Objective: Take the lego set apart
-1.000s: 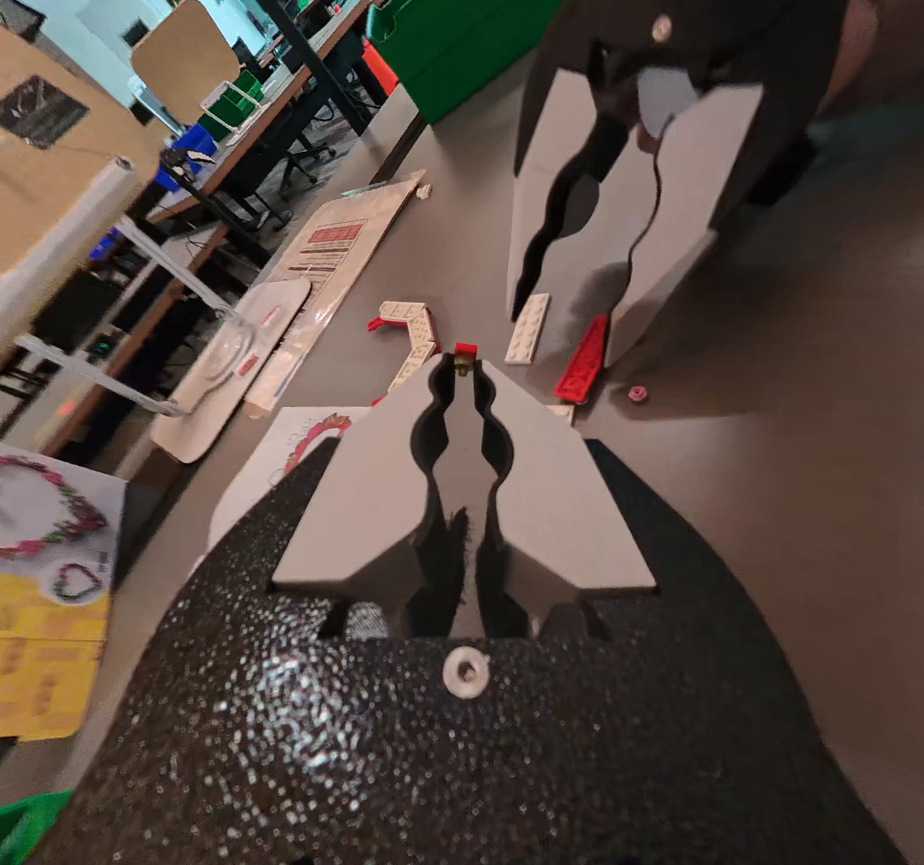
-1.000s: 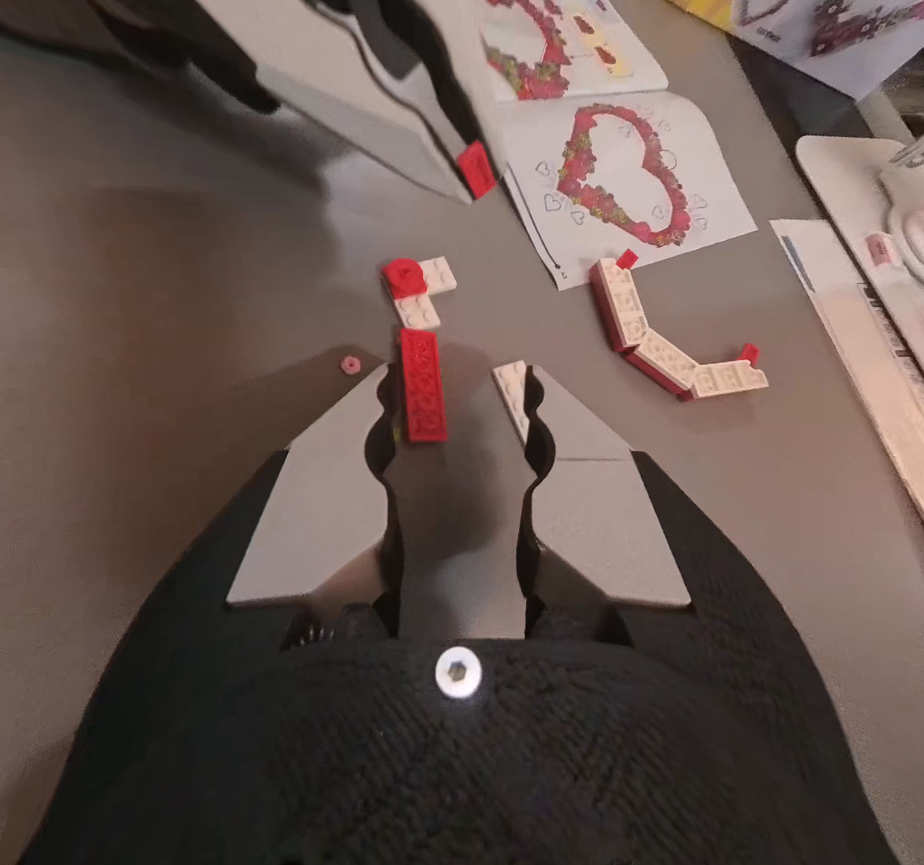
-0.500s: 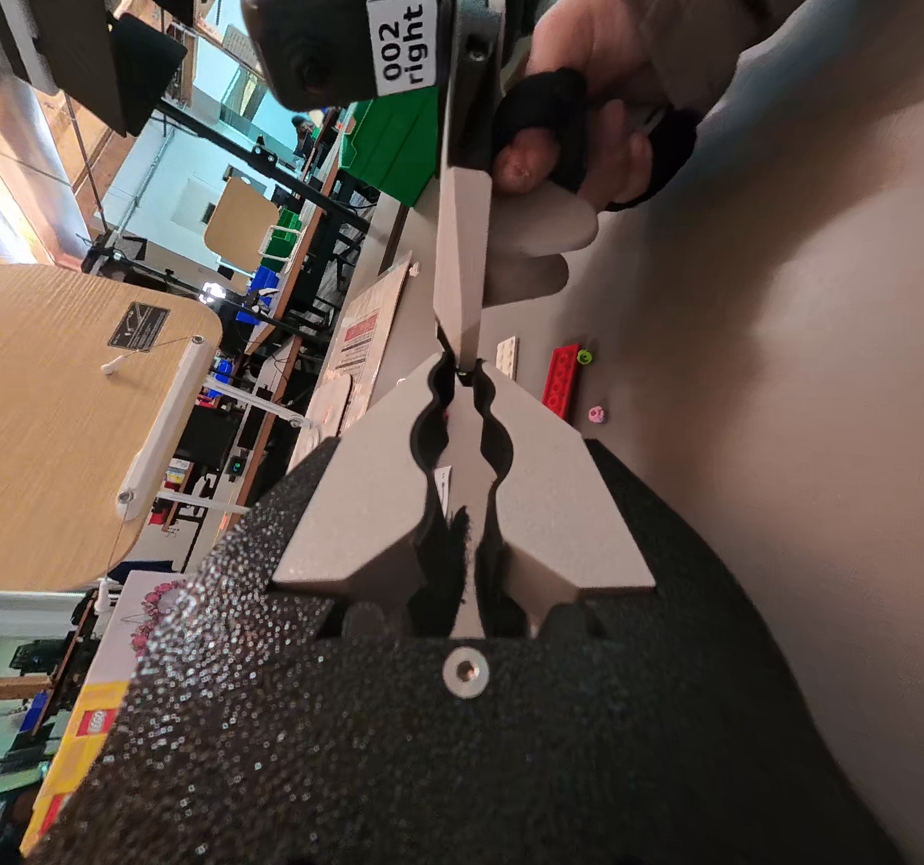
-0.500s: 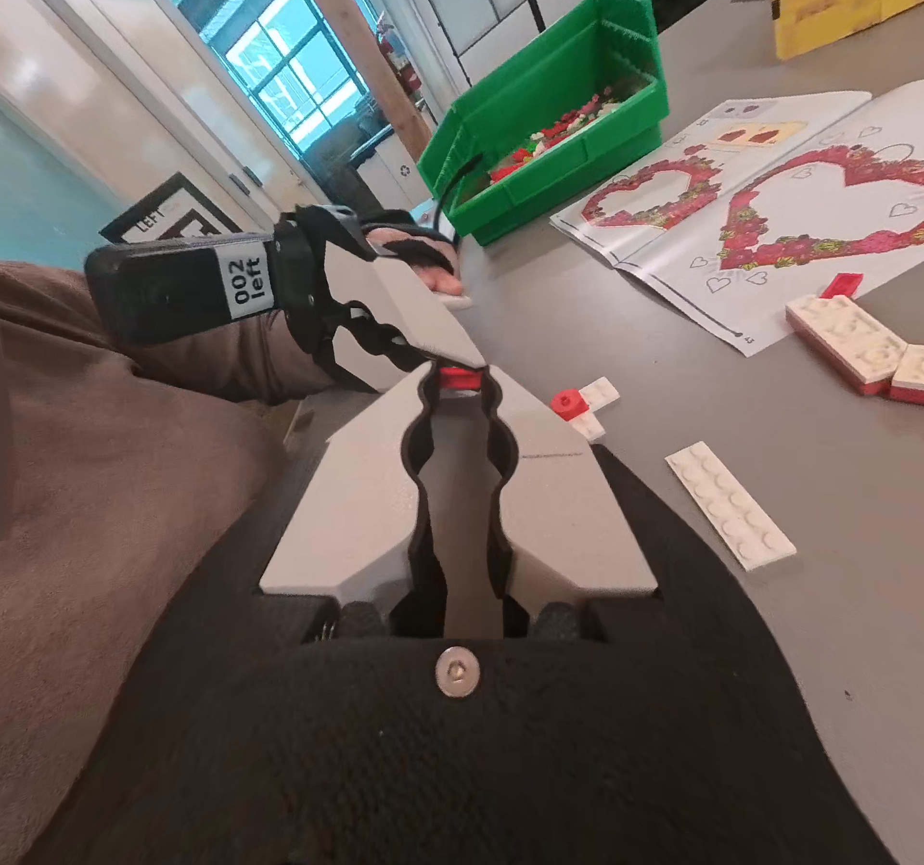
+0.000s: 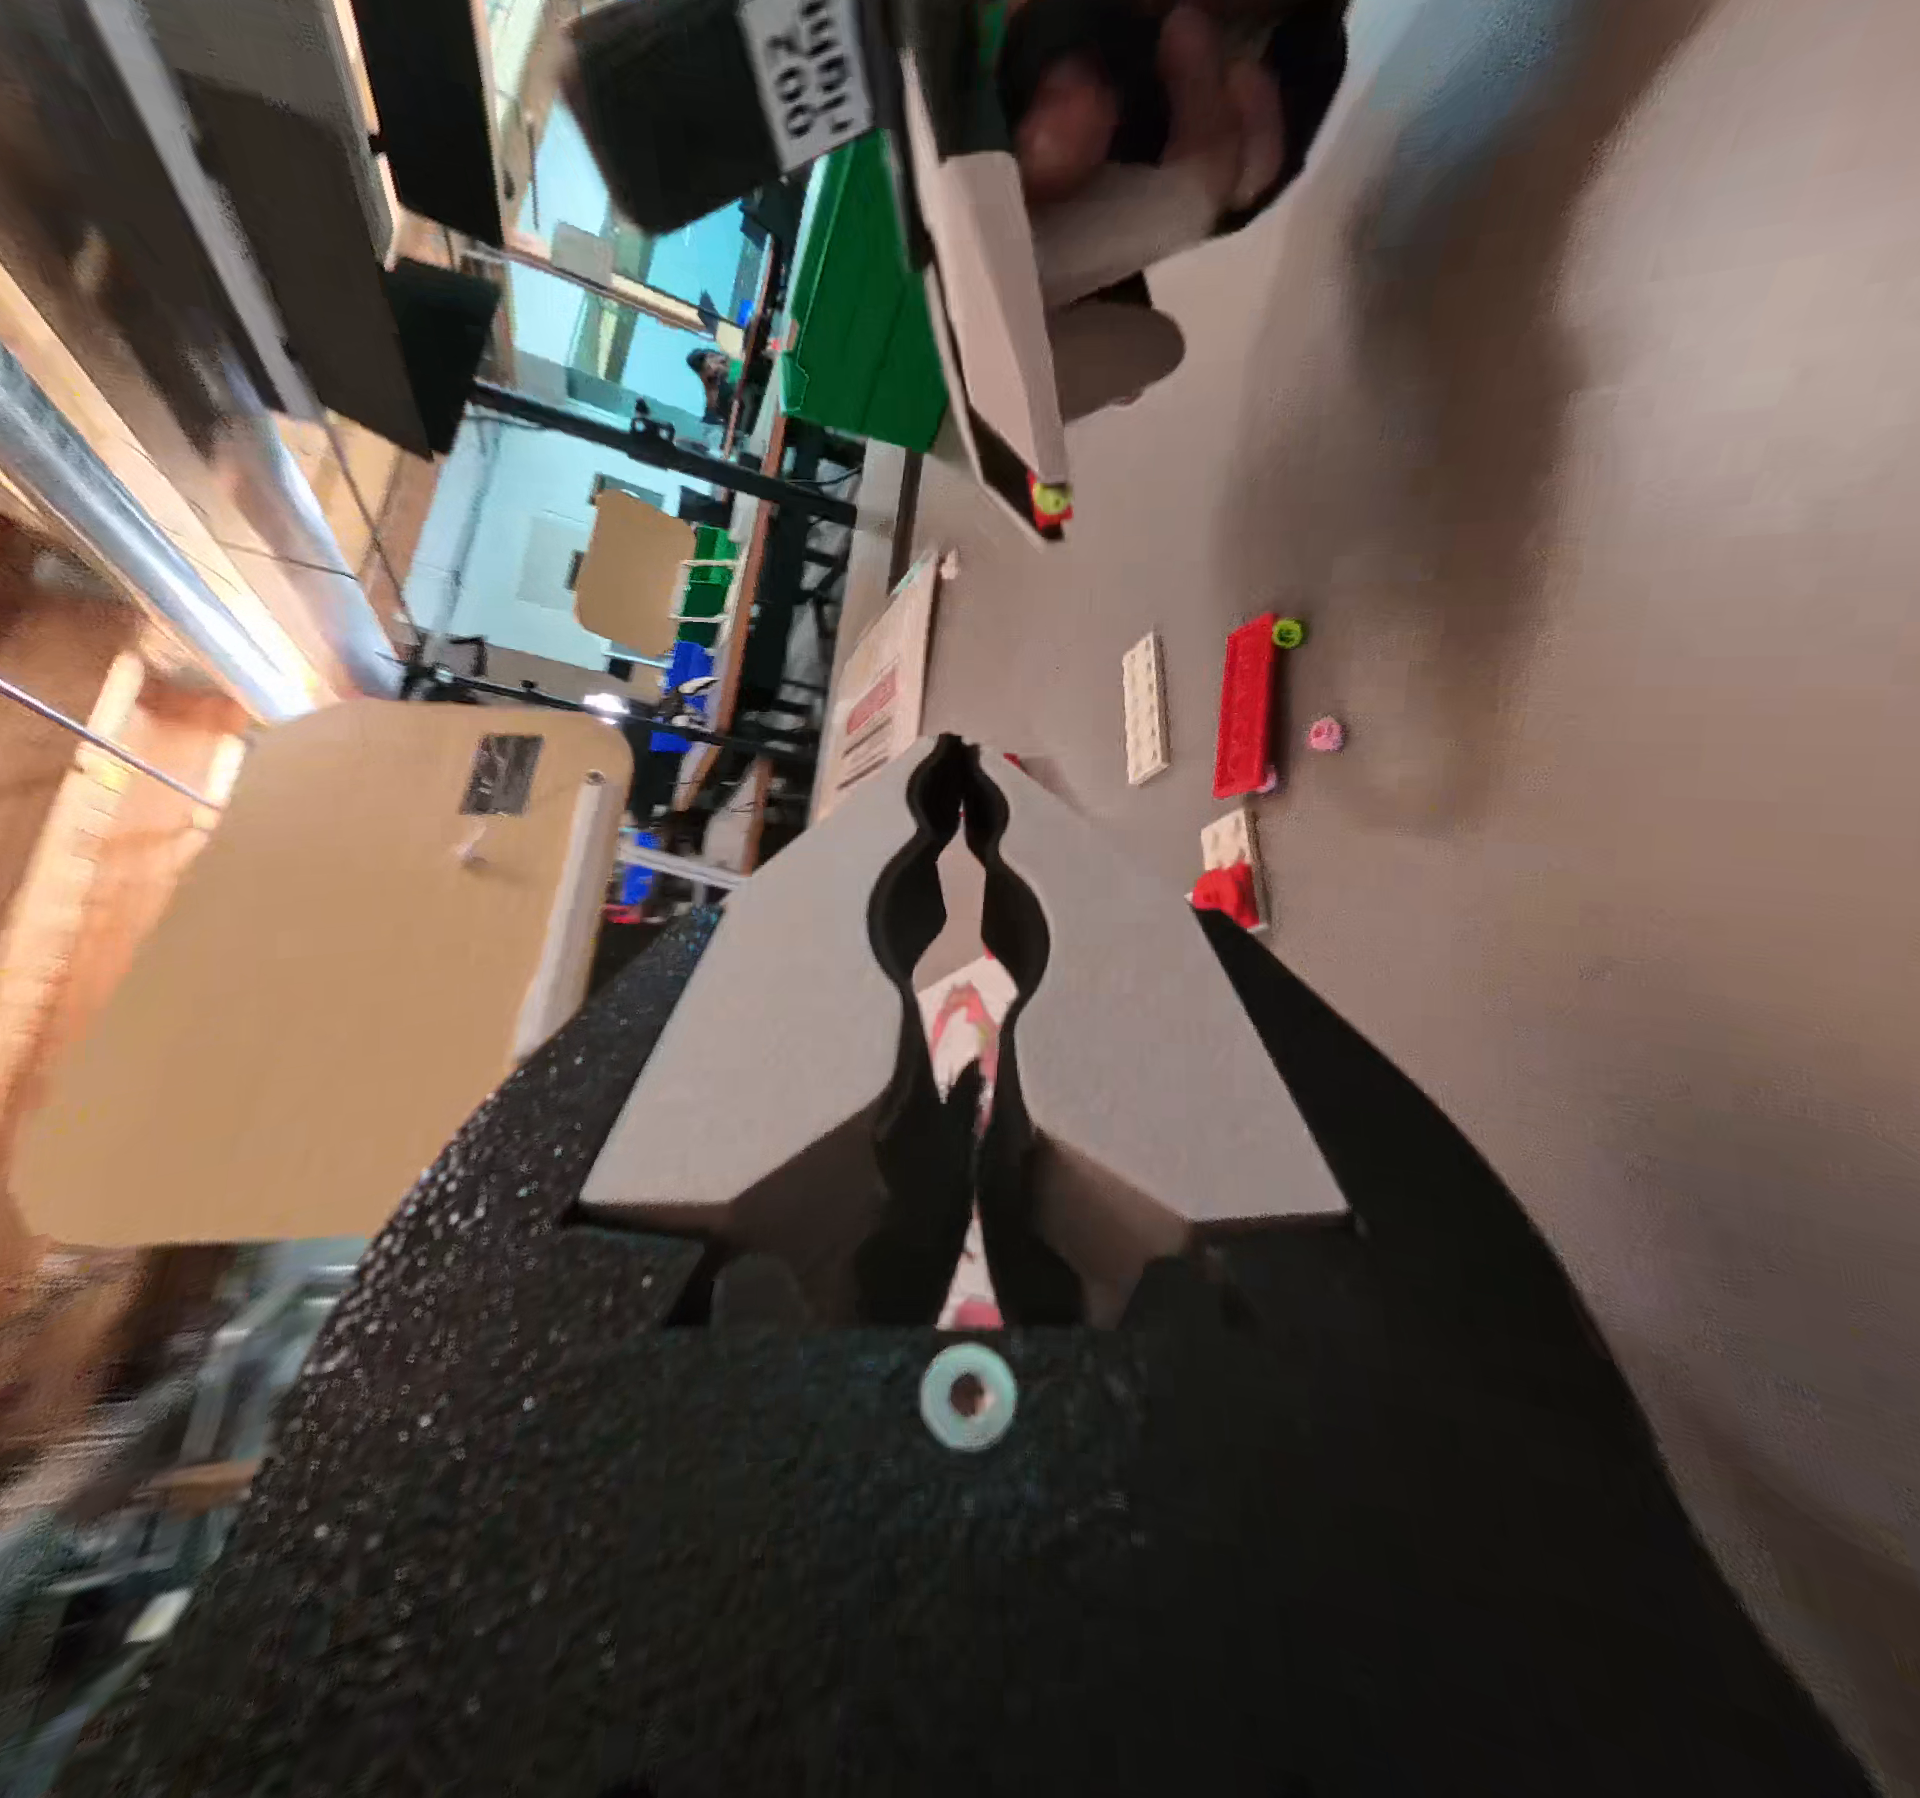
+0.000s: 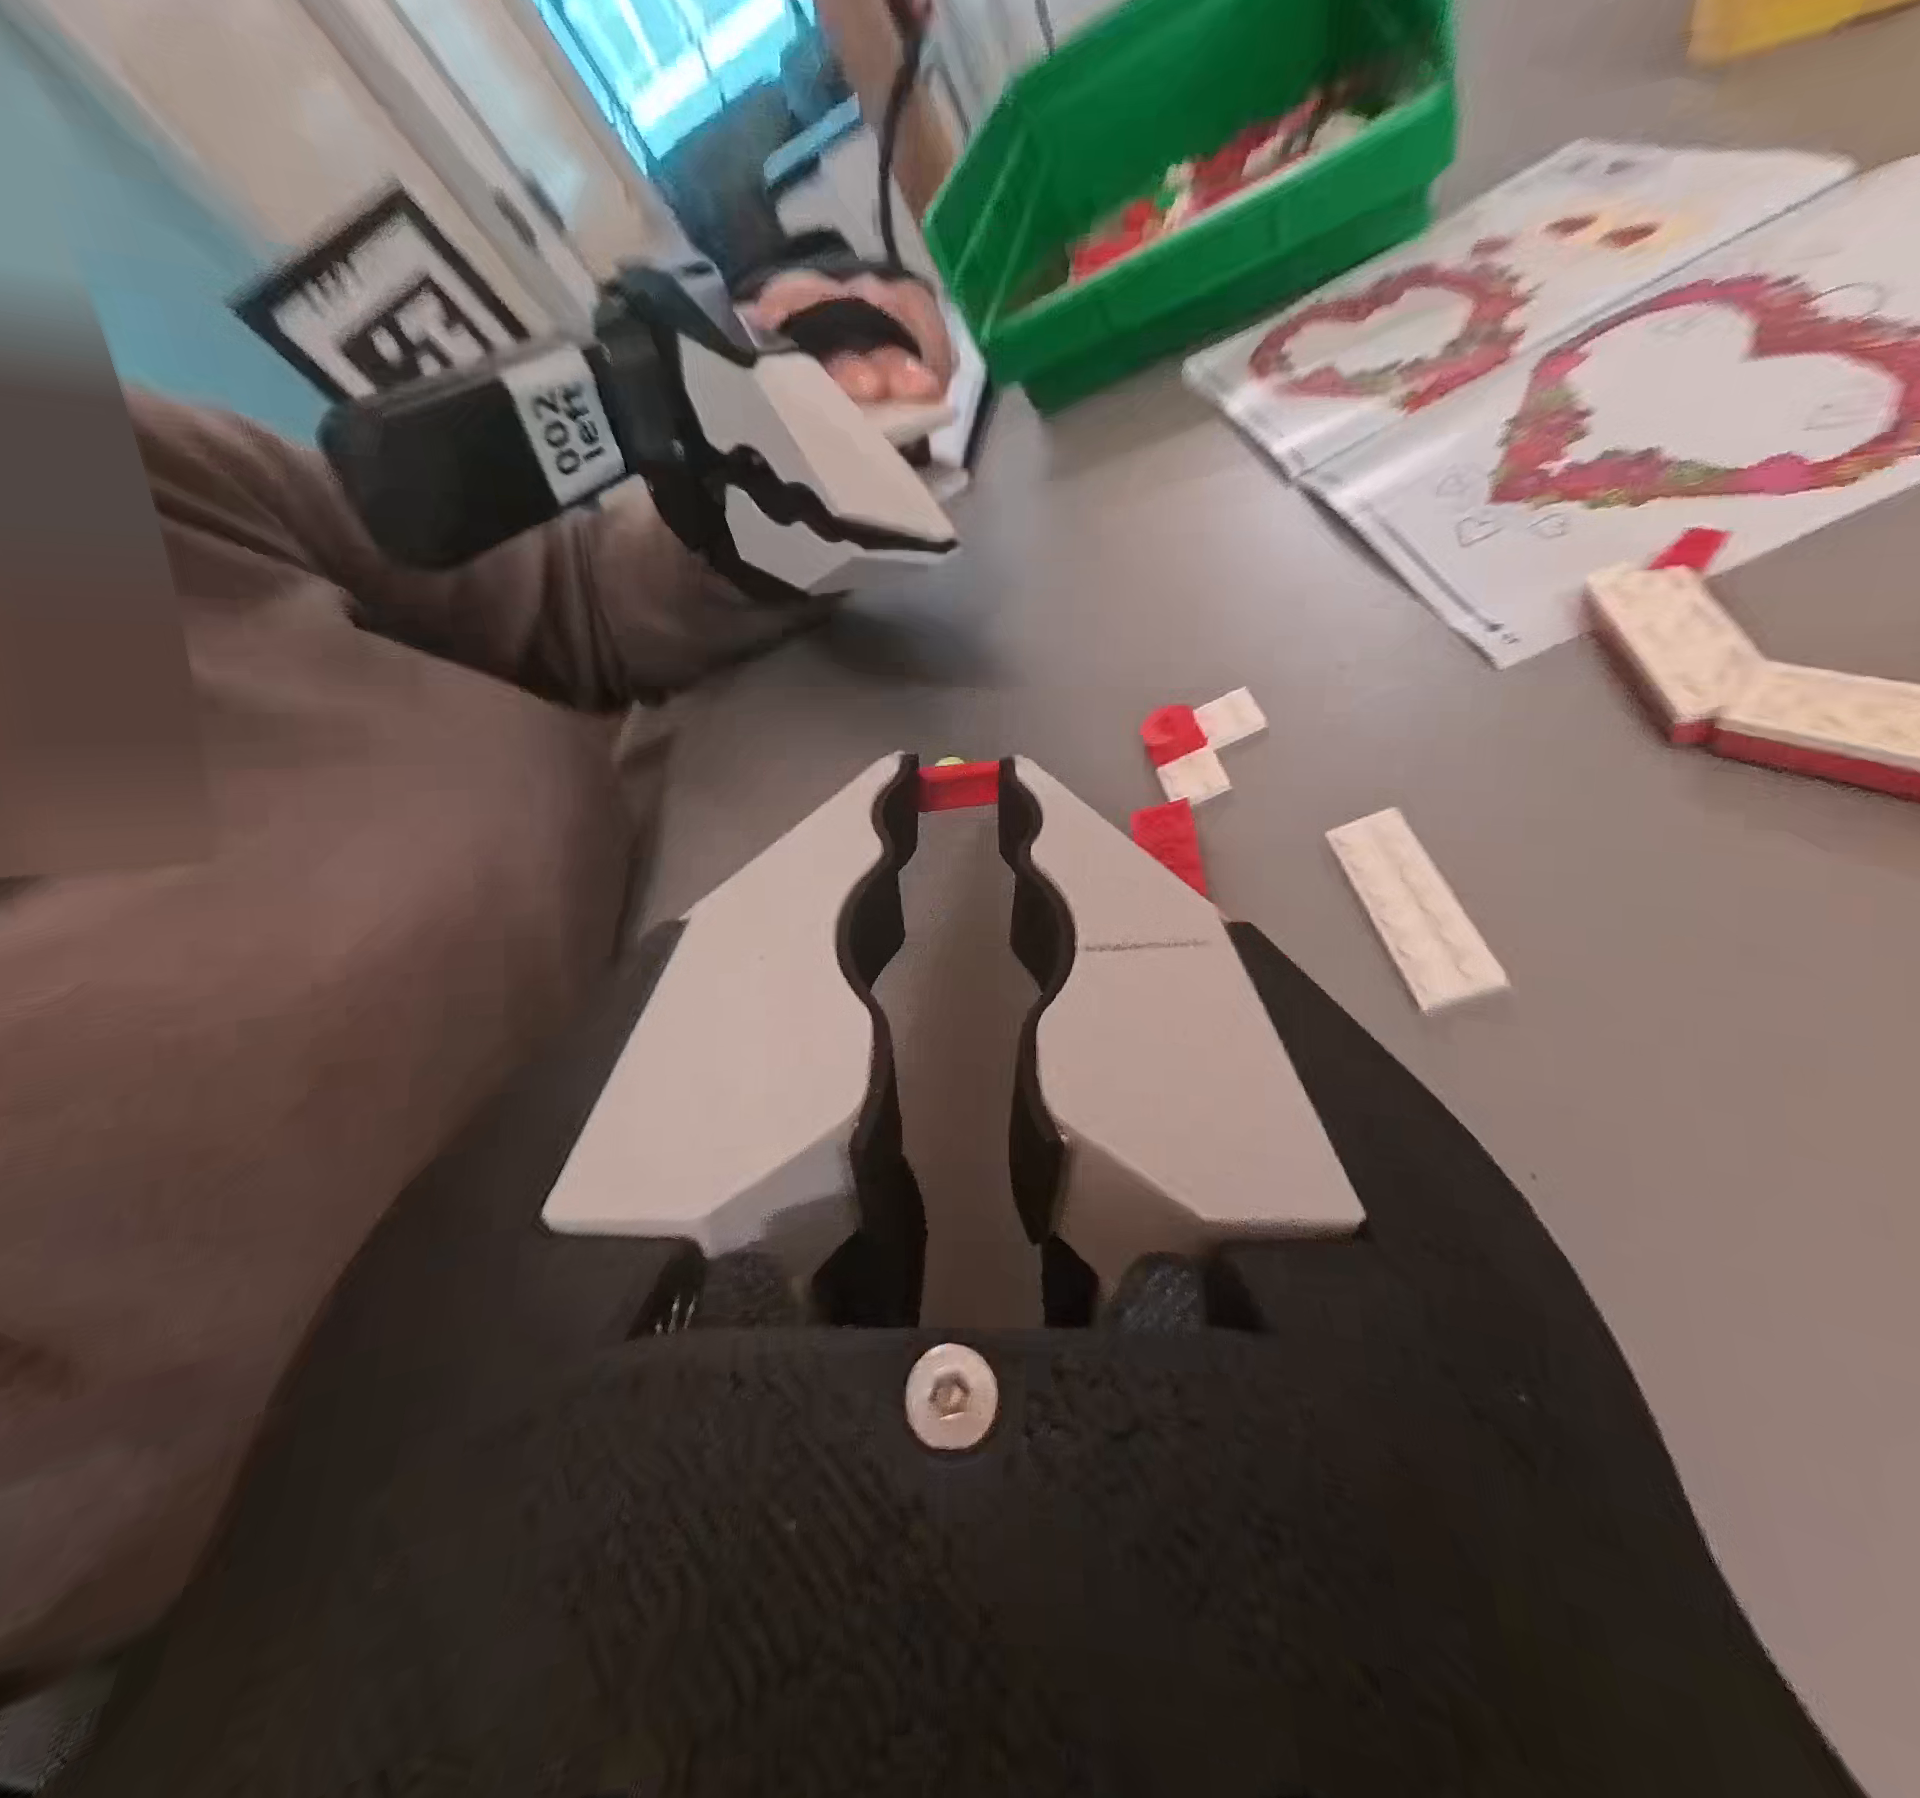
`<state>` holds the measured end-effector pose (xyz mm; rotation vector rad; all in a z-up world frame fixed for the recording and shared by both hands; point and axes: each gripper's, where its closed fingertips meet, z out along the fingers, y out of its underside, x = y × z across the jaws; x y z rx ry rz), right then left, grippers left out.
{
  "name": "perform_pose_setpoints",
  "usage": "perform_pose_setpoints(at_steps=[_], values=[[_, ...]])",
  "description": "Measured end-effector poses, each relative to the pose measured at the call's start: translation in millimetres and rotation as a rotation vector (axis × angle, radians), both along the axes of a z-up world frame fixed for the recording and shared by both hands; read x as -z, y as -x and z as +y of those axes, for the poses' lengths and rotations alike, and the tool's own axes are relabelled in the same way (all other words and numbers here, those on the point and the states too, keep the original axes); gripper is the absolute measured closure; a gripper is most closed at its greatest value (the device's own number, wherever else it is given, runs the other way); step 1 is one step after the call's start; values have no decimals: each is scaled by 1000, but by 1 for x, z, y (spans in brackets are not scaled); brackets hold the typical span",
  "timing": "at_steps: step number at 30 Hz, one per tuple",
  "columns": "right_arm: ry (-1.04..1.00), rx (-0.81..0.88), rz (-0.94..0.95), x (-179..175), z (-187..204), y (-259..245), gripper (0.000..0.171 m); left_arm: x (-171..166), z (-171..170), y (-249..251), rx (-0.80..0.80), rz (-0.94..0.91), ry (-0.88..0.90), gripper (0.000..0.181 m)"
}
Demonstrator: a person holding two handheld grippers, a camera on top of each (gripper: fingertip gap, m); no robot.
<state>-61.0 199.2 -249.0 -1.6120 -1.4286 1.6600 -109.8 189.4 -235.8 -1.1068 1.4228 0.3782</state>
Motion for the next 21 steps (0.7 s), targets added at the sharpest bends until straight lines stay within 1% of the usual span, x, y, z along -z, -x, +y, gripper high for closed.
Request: perform_pose_setpoints(at_steps=[2,3,5,7,8,10,12,13,16,19,21], values=[[-15,47,30,-5,8,-1,157,-1,1,-3,12,-77,91,181],[-22,48,53,-8,6,3,157,0,-1,-10,36,-115,130,181],[-15,30,86,-11,-2,11,157,-2,-7,-24,72,-162,124,181],[-5,4,102,-12,-9,17,157,-9,-3,-29,39,-198,67,148],[5,-12,108,-12,-13,19,157,-8,-3,-32,35,-192,68,147],[24,-35,130,-16,-19,21,157,-4,-6,-36,53,-175,79,155],[37,-51,136,-17,-23,22,157,-1,-10,-37,79,-156,81,170],[40,-55,138,-17,-24,22,157,-1,-11,-38,83,-155,74,174],[53,-62,140,-17,-25,23,157,-4,-14,-40,103,-163,60,176],[57,-68,139,-17,-27,24,157,-2,-14,-41,102,-157,64,171],[64,-72,140,-17,-28,25,157,-1,-12,-39,86,-155,64,175]])
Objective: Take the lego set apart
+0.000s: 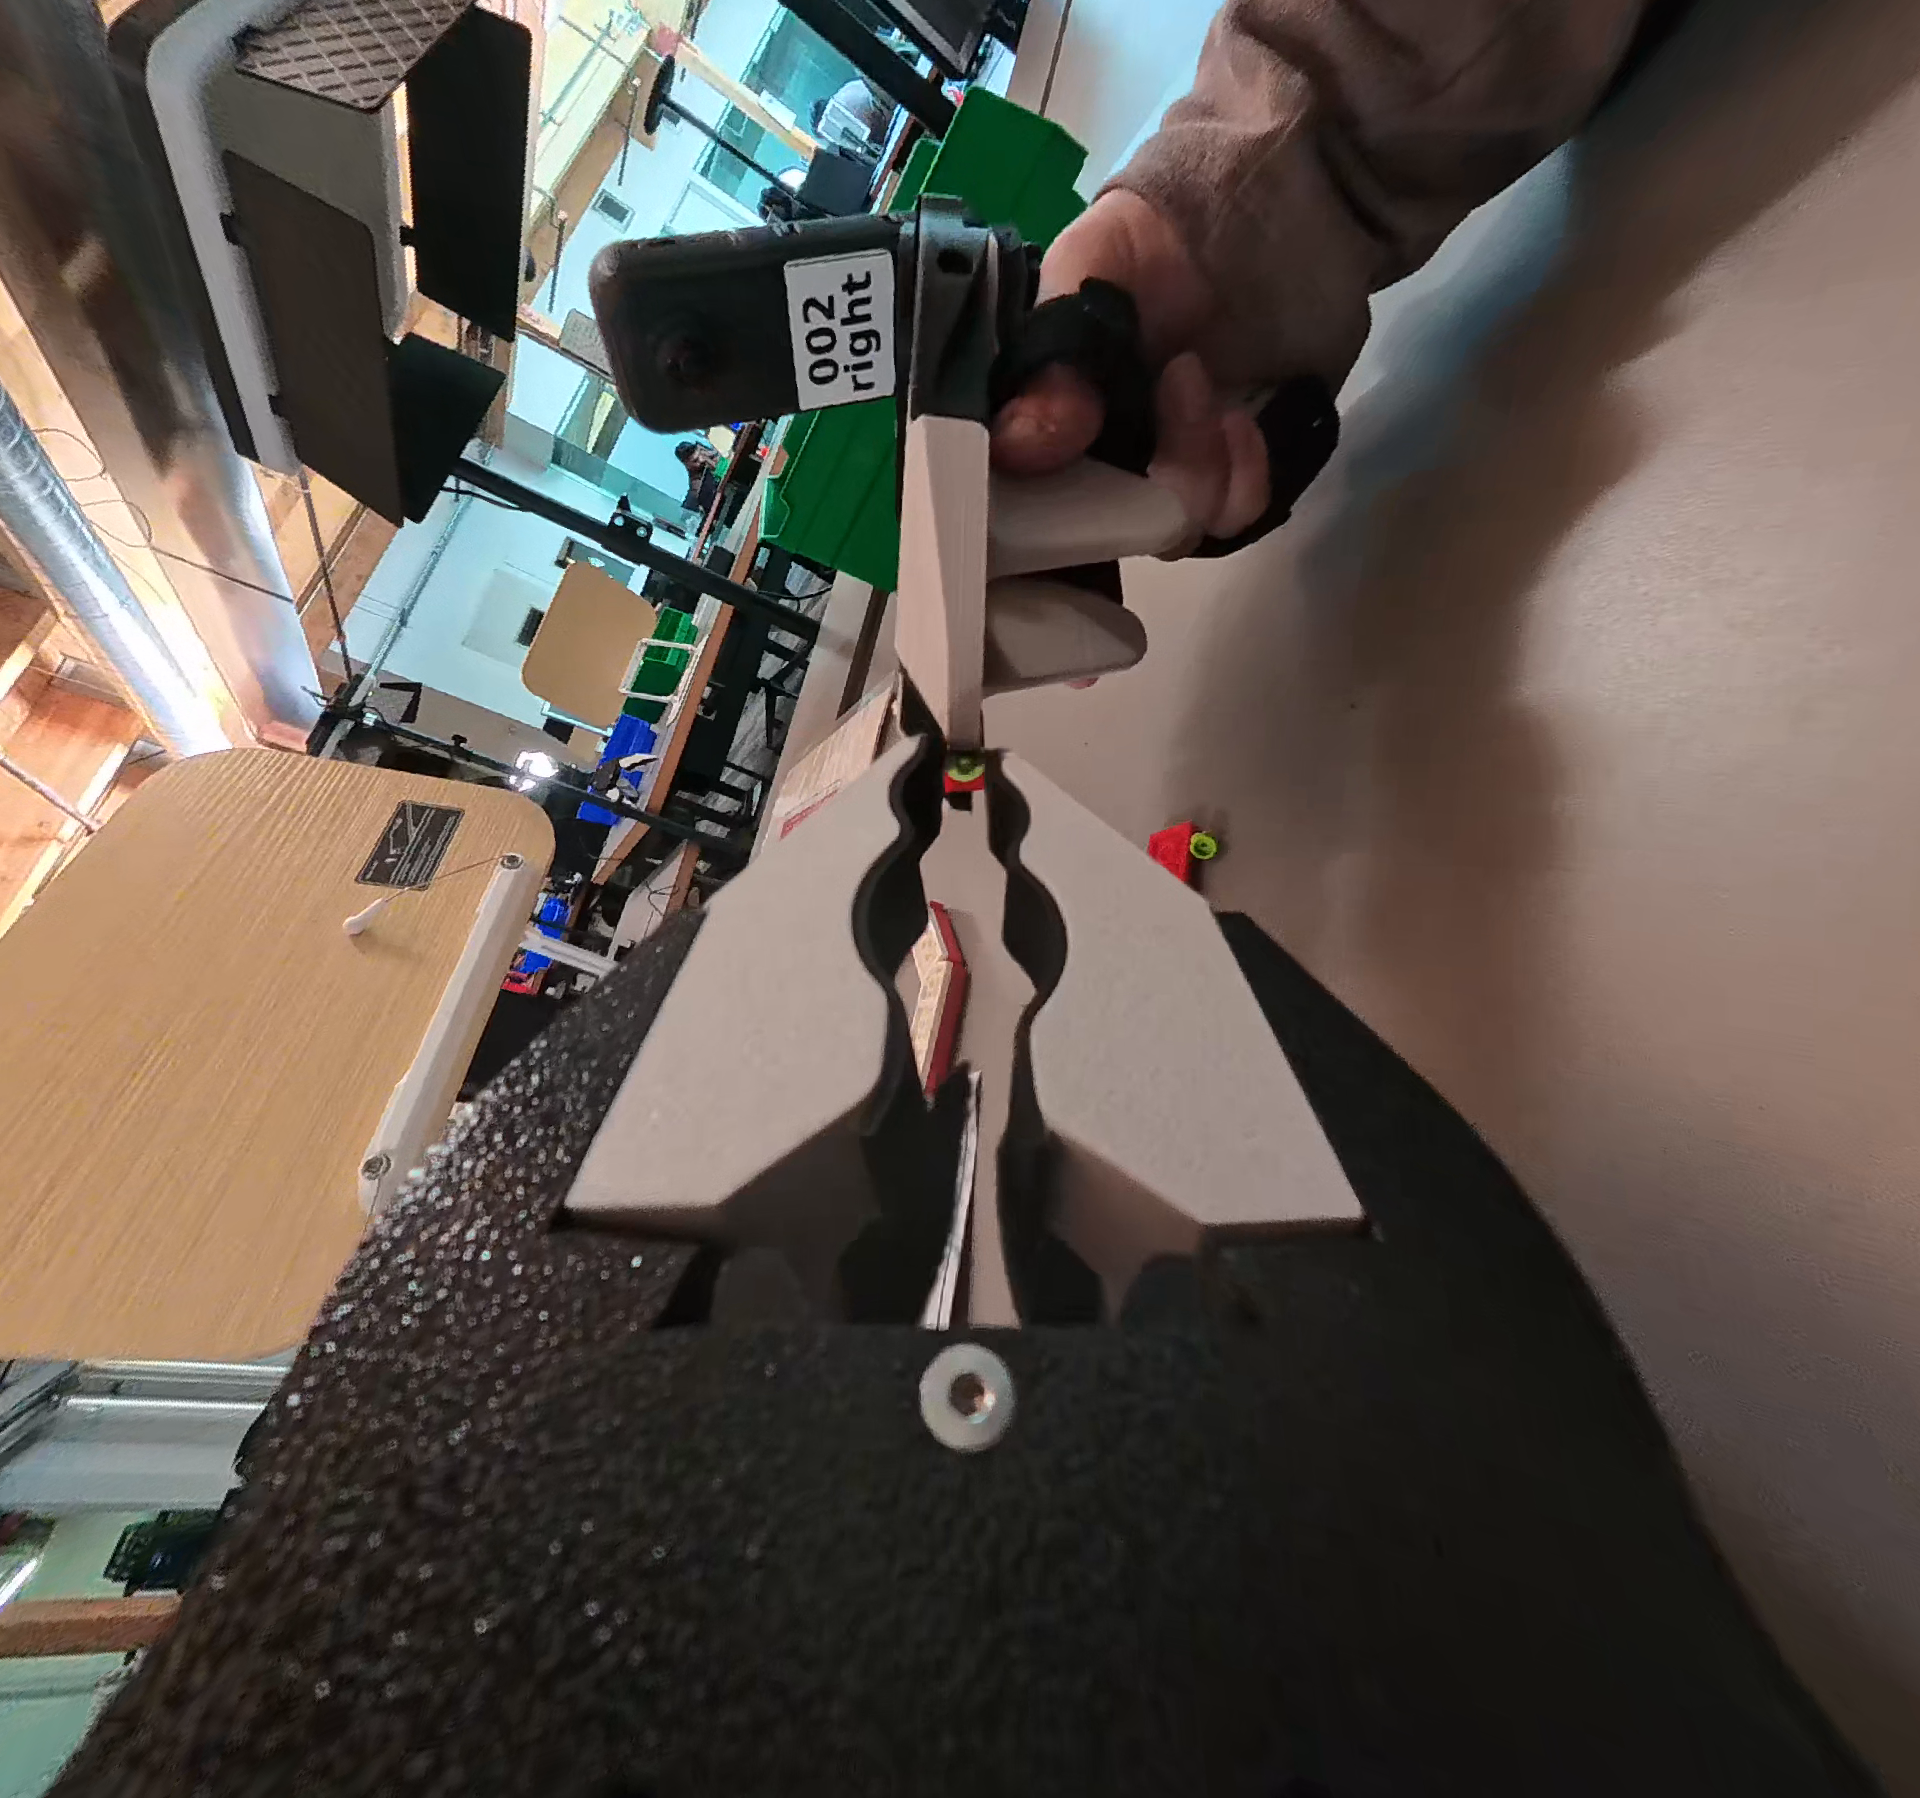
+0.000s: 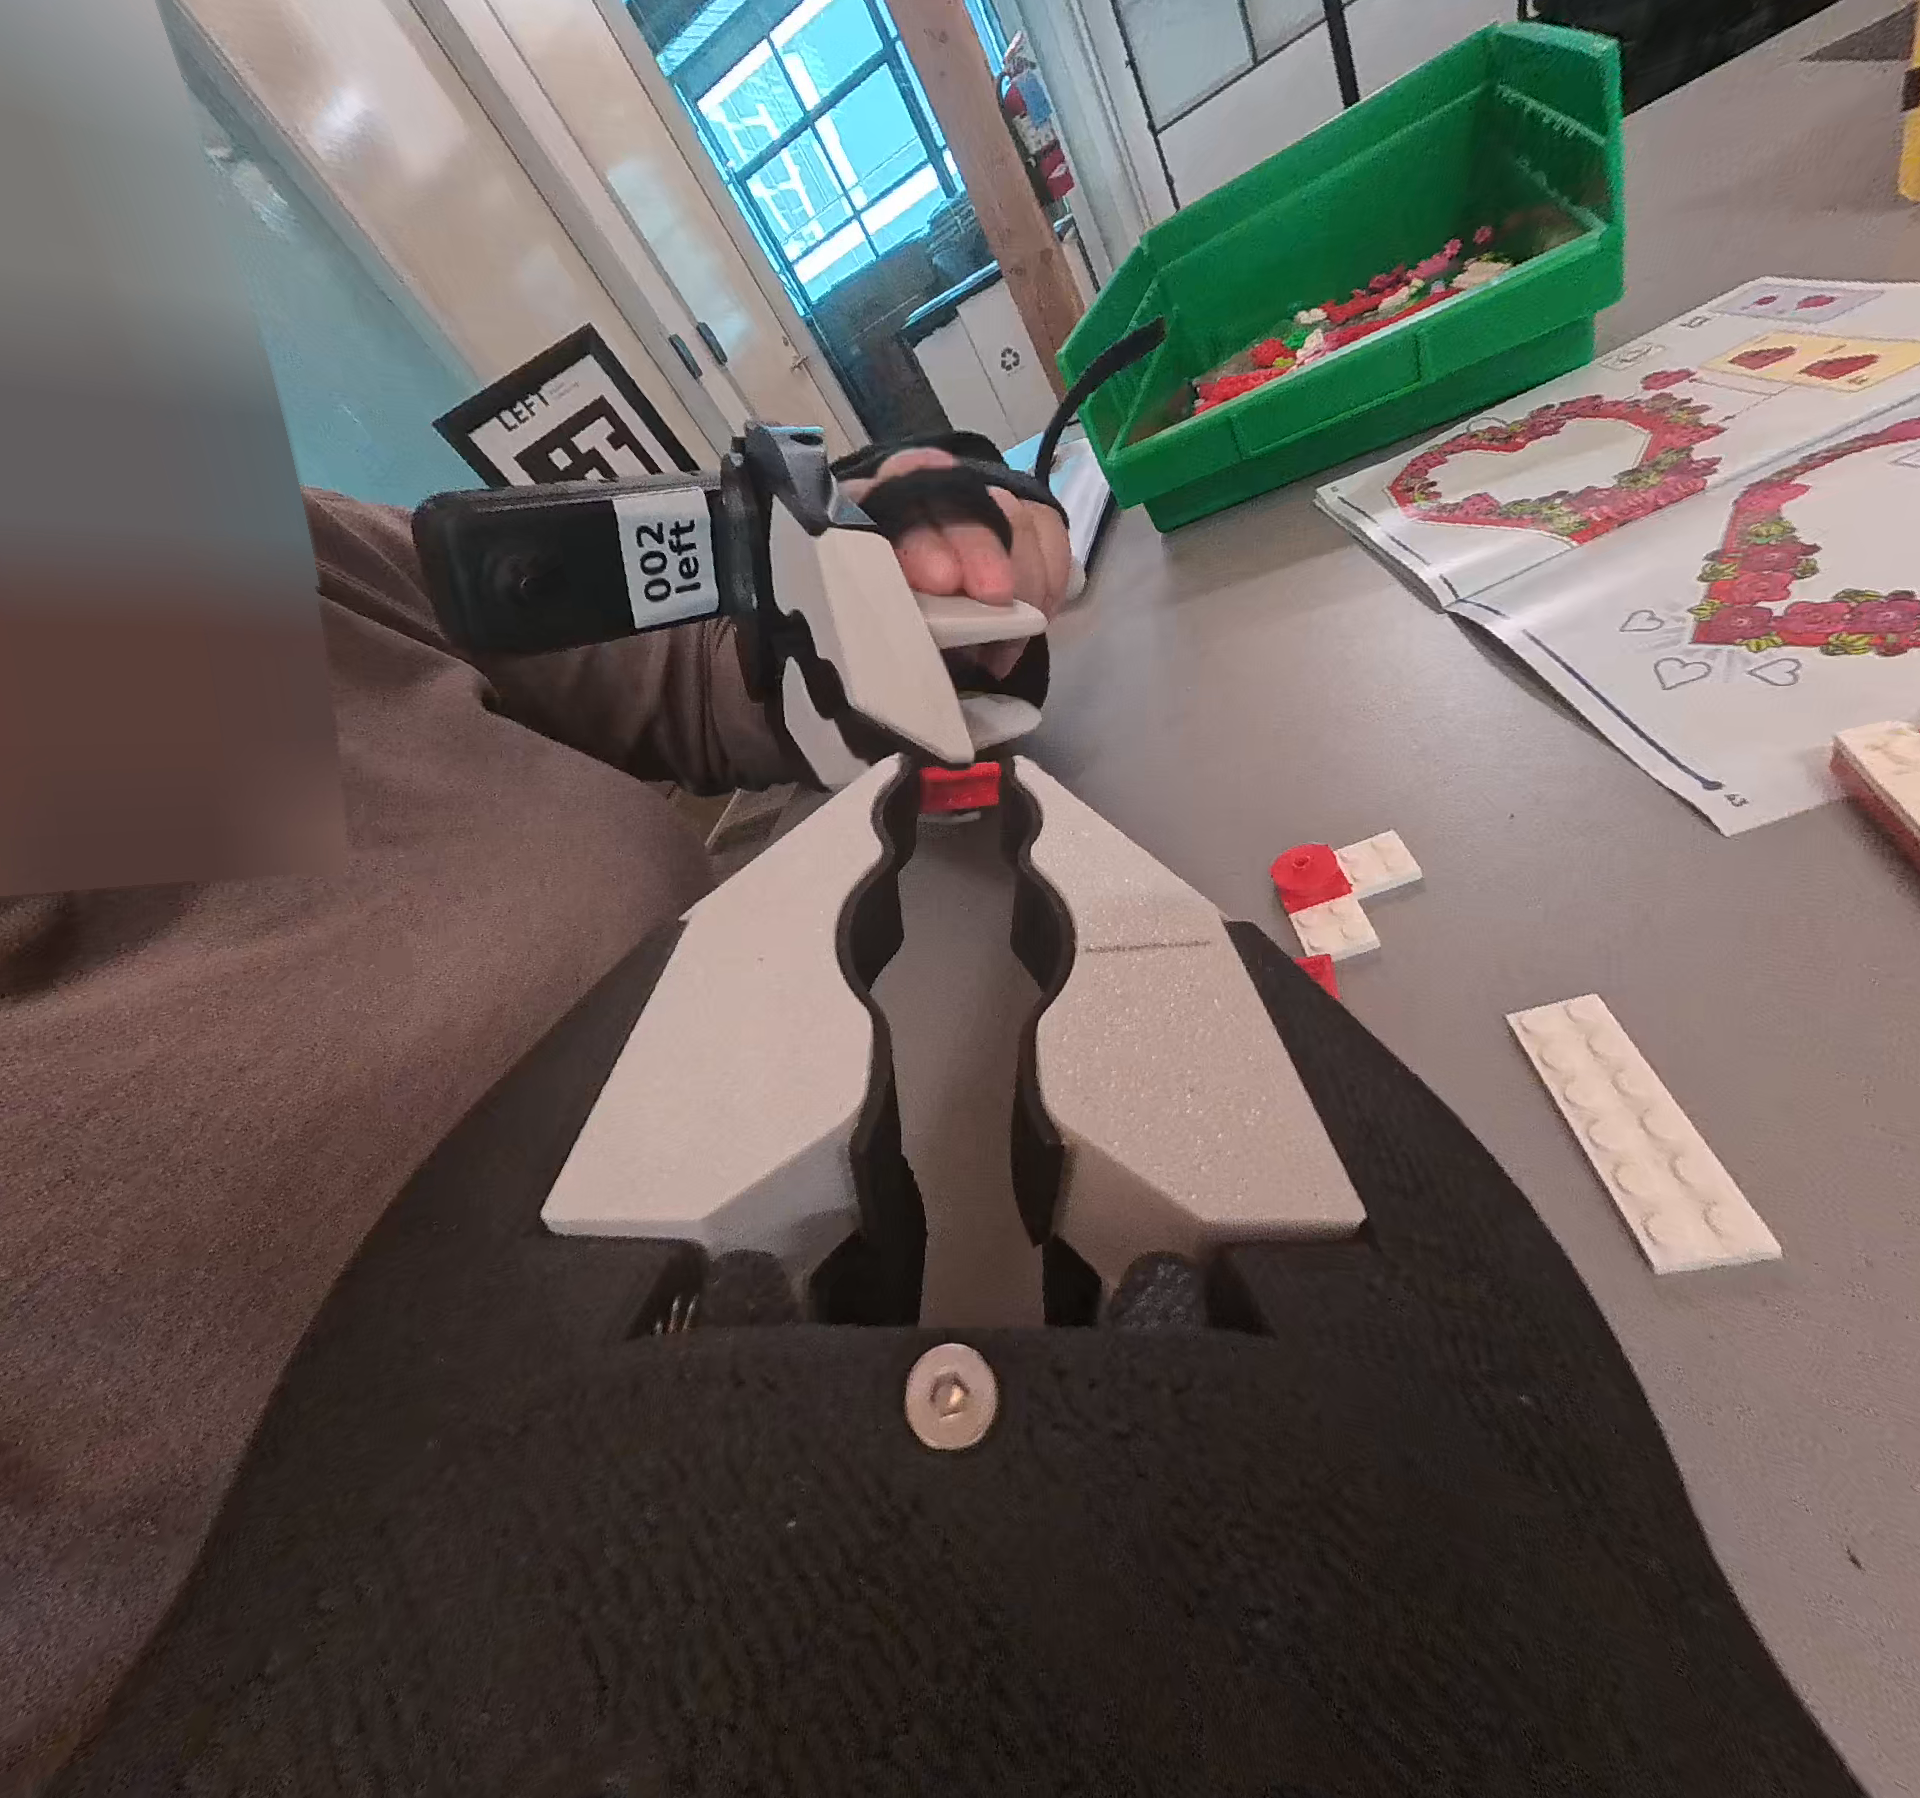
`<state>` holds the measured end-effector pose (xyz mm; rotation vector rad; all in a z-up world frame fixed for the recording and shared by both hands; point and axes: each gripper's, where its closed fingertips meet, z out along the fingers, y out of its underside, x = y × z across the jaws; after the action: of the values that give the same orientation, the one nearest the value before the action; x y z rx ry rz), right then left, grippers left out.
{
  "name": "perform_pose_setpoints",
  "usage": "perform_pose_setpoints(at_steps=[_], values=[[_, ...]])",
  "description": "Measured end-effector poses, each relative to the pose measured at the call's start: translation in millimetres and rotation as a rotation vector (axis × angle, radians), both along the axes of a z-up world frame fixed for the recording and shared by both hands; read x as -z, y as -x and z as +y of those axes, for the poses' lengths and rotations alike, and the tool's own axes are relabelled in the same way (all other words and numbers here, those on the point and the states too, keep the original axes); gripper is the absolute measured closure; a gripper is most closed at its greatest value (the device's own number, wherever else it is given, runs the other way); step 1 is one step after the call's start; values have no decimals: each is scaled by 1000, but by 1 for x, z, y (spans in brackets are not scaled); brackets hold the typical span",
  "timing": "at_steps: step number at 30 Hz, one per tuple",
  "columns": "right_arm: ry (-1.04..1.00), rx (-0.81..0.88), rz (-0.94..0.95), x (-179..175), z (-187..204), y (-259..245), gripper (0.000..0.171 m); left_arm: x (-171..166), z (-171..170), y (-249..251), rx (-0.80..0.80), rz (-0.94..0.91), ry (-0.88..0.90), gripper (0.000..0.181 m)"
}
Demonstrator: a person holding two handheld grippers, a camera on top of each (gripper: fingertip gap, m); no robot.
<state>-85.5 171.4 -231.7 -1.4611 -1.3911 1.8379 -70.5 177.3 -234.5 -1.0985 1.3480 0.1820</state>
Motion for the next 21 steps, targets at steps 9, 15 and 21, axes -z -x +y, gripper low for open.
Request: perform_pose_setpoints(at_steps=[9,15,21], values=[[-50,-78,18,-2,-11,-9,158,-2,-10,-5,32,7,8,176],[-104,153,-39,6,47,-44,158,-36,3,36,-63,-137,-12,177],[-353,372,29,9,65,-25,157,-69,51,151,-534,-319,14,176]])
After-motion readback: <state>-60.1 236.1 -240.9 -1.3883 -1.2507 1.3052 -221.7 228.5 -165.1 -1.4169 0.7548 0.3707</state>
